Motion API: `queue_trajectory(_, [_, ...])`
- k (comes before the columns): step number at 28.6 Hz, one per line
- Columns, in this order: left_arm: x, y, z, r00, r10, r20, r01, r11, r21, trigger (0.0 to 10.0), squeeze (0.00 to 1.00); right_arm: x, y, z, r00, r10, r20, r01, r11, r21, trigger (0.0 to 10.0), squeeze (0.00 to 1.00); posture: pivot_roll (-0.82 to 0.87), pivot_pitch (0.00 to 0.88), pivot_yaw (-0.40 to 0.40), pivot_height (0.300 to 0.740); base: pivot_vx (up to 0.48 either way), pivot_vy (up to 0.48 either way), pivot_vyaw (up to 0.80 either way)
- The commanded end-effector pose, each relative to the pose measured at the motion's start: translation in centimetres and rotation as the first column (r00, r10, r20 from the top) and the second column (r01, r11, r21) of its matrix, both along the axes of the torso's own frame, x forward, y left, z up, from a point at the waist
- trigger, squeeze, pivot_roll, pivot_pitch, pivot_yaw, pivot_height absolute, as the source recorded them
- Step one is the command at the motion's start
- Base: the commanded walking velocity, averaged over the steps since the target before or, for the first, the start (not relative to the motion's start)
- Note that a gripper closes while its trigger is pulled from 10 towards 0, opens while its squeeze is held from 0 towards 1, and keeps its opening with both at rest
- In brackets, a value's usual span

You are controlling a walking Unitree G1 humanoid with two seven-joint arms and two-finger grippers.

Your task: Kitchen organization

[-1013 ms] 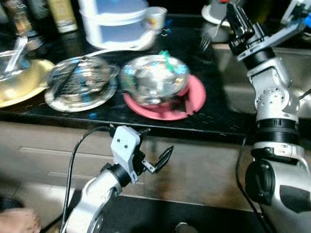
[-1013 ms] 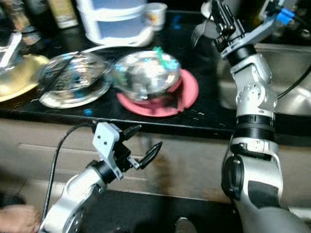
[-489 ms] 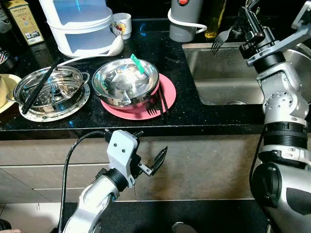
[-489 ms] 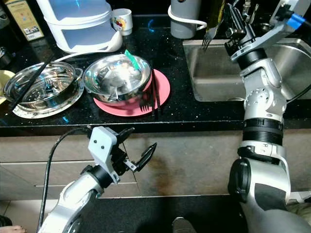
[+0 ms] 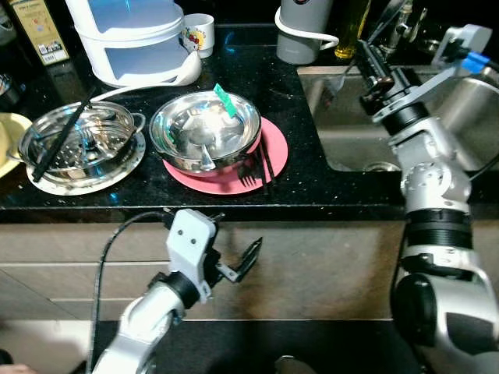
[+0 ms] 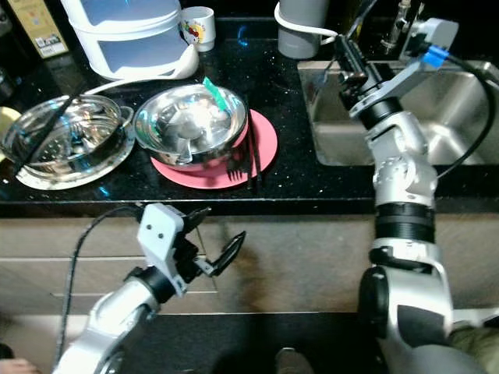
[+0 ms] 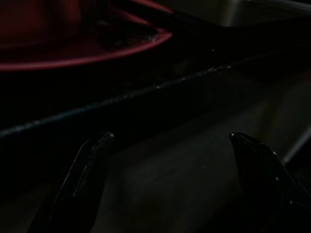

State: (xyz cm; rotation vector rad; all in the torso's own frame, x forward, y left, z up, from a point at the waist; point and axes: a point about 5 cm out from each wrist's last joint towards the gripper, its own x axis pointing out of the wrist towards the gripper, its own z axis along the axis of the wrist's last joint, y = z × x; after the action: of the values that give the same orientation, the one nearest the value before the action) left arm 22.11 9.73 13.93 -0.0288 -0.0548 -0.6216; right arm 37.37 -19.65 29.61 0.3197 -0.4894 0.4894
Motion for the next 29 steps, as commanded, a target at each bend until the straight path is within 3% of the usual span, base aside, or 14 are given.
queue_trajectory(1, [-0.1, 0.2, -0.2, 1.000, 0.017, -0.020, -0.017, 1.000, -0.002, 10.0, 0.00, -0.1, 0.1, 0.0, 1.000, -0.001, 0.009, 0.001, 1.000, -0.010, 10.0, 0.00, 0.01, 0.106, -0.026, 0.740, 0.000, -0.450, 0.00])
queue_trajectory(19, [-0.4, -0.4, -0.2, 0.999, -0.019, -0.038, 0.019, 1.000, -0.009, 10.0, 0.00, -0.1, 0.7, -0.1, 1.000, 0.013, 0.012, -0.013, 0.999, -0.041, 10.0, 0.00, 0.01, 0.106, -0.028, 0.740, 0.000, -0.452, 0.00])
queue_trajectory(29, [0.4, 0.2, -0.4, 0.999, 0.009, -0.048, -0.011, 0.999, -0.031, 10.0, 0.00, 0.2, 3.1, -0.1, 1.000, 0.012, 0.025, -0.005, 0.967, -0.254, 10.0, 0.00, 0.01, 0.094, -0.034, 0.740, 0.000, -0.067, 0.00])
